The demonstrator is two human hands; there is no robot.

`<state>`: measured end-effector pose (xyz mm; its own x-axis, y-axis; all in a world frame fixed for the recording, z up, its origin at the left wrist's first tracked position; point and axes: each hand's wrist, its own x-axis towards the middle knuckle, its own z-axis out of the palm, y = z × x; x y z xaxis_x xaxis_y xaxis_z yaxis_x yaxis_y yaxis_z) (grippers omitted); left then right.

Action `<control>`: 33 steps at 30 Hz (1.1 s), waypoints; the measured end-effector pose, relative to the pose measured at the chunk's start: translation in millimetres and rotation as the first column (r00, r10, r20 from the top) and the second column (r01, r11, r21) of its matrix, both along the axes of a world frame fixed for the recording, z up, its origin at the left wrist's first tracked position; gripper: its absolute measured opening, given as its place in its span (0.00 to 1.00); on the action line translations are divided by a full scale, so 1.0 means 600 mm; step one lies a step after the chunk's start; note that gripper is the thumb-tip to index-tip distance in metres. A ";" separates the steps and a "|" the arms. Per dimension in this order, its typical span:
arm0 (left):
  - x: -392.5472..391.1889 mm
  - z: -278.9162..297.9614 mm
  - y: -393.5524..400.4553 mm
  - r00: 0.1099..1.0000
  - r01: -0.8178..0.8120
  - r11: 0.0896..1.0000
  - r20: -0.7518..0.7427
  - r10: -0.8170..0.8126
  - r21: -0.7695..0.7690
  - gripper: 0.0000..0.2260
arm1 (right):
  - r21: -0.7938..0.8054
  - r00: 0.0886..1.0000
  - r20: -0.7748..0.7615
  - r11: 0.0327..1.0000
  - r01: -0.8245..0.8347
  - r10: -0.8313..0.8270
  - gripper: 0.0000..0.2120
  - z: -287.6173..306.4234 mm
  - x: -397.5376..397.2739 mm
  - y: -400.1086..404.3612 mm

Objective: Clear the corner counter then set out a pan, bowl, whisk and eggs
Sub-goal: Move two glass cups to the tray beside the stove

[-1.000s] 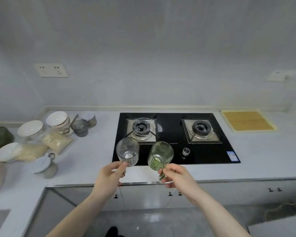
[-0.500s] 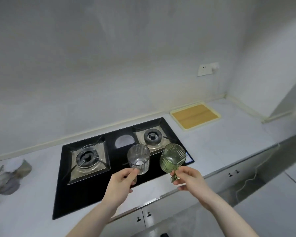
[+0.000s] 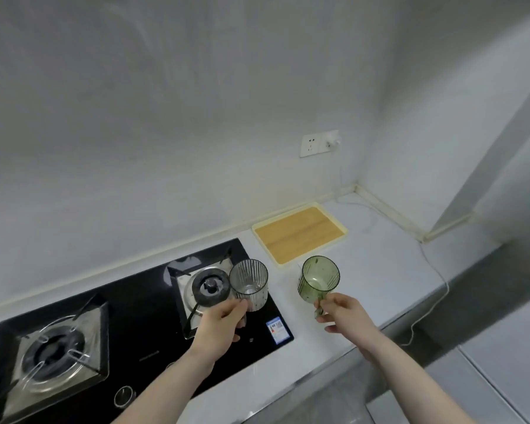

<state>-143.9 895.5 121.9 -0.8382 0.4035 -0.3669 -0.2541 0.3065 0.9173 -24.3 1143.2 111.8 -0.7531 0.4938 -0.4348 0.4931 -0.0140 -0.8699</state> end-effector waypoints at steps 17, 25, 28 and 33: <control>-0.013 -0.006 0.152 0.931 -0.364 0.931 -0.044 0.363 -0.021 0.13 | 0.009 0.943 0.134 0.951 -0.309 0.305 0.08 -0.108 -0.333 0.230; 0.026 -0.015 0.188 0.837 -0.547 0.837 -0.029 0.546 -0.012 0.15 | -0.072 0.937 0.199 0.958 -0.277 0.286 0.09 -0.140 -0.397 0.238; 0.037 -0.015 0.202 0.817 -0.577 0.817 -0.014 0.577 -0.007 0.13 | -0.081 0.929 0.228 0.957 -0.280 0.291 0.08 -0.153 -0.411 0.237; 0.043 -0.013 0.213 0.794 -0.608 0.794 -0.005 0.608 -0.019 0.11 | -0.058 0.929 0.231 0.957 -0.285 0.290 0.08 -0.174 -0.424 0.241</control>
